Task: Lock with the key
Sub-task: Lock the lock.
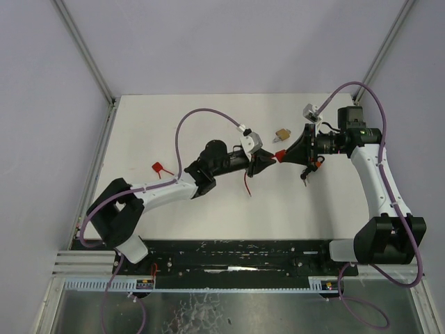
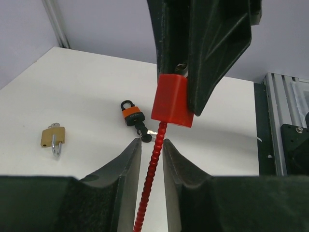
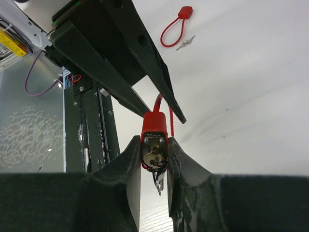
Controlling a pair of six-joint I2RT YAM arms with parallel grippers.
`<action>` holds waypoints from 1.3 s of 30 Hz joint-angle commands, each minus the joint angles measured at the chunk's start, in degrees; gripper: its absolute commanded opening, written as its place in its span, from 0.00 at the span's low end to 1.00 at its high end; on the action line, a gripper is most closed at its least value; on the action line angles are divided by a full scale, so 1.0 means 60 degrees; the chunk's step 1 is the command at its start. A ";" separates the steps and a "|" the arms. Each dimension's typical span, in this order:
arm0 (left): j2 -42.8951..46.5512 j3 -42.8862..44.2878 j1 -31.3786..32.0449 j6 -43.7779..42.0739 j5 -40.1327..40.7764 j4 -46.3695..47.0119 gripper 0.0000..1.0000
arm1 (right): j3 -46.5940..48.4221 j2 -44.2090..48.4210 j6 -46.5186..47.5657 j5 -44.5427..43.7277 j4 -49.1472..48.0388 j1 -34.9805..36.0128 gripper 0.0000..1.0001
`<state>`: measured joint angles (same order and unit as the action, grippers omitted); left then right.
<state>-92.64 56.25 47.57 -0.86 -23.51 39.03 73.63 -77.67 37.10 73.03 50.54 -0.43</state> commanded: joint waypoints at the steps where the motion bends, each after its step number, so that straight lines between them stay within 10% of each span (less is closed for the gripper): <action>1: -0.0106 0.0361 0.0041 -0.0399 -0.0718 0.0148 0.18 | 0.0078 -0.0058 0.0107 0.0362 0.0046 0.0114 0.00; 4: -0.0098 0.0515 0.0040 -0.0771 -0.0968 -0.0194 0.00 | 0.0082 -0.0078 0.0115 0.0275 0.0032 0.0109 0.02; 11: 0.0697 -0.0766 0.0033 -0.2740 -0.0795 -0.0124 0.00 | 0.0768 0.0459 0.1416 -0.0471 0.1192 0.0033 0.65; 23: 0.1601 -0.2560 -0.0016 -0.4651 -0.2286 0.0766 0.01 | -0.2698 0.3147 1.1299 -0.0464 0.2701 -0.0105 0.83; 31: 0.1558 -0.2796 0.0040 -0.4976 -0.2856 0.0764 0.01 | -0.3570 0.3437 1.1565 0.0408 0.1881 -0.0105 0.66; 39: 0.1469 -0.2671 0.0084 -0.5042 -0.2855 0.0552 0.01 | -0.3067 0.2403 1.4034 0.0841 0.4421 -0.0014 0.45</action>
<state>-84.23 39.86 47.59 -29.50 -39.64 39.07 52.40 -60.51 109.65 74.22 66.92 -0.86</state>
